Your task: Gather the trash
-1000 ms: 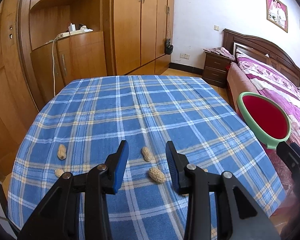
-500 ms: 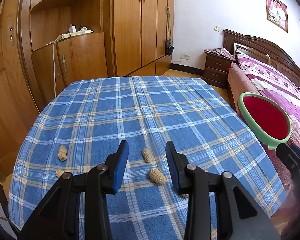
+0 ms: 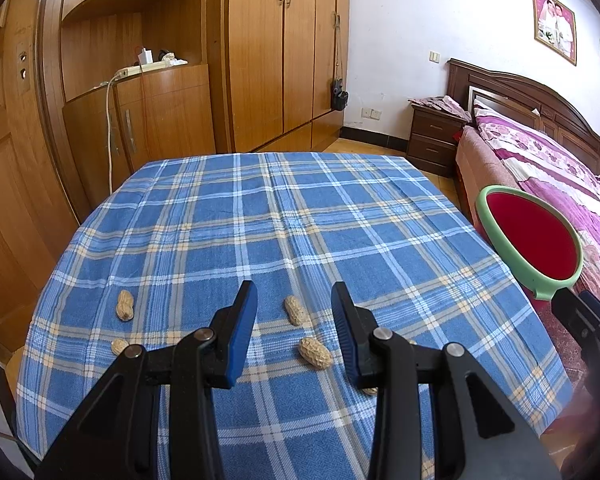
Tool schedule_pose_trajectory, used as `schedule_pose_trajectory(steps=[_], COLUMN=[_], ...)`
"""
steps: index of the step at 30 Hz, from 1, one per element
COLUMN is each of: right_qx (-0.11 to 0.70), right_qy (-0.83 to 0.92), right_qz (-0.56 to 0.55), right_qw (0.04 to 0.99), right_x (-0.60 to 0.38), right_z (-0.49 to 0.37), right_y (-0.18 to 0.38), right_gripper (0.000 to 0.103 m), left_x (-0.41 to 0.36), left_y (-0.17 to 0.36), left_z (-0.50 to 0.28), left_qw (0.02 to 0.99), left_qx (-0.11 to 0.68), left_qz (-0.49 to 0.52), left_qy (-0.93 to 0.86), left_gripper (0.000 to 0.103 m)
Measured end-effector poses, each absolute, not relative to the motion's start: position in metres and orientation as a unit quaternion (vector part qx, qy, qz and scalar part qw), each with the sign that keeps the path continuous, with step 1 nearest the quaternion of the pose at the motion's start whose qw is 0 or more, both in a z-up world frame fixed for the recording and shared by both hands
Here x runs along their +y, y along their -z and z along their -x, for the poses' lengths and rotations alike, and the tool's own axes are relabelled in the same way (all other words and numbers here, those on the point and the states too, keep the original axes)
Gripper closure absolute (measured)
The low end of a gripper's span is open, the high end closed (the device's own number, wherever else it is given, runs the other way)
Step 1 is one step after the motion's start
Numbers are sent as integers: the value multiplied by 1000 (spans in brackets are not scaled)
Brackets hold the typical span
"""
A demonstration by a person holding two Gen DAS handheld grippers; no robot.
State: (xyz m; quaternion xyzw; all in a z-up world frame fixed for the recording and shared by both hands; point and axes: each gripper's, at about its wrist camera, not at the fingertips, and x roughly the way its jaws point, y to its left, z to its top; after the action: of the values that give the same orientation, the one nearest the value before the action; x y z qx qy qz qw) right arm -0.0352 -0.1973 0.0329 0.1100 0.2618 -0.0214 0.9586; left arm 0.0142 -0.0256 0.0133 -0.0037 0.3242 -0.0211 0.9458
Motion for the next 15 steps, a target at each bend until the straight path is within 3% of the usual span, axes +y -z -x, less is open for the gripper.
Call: schedule_pose_trajectory(steps=[15], right_qx=[267], right_qy=[23], right_qz=[-113], right_qw=[957], right_x=[-196], right_z=[35], right_y=[-31], right_gripper=[27], left_x=[-25], left_y=[-13], left_z=[-15], left_qw=[945], left_qx=[325], left_qz=[4], left_qy=[21], left_gripper=[65])
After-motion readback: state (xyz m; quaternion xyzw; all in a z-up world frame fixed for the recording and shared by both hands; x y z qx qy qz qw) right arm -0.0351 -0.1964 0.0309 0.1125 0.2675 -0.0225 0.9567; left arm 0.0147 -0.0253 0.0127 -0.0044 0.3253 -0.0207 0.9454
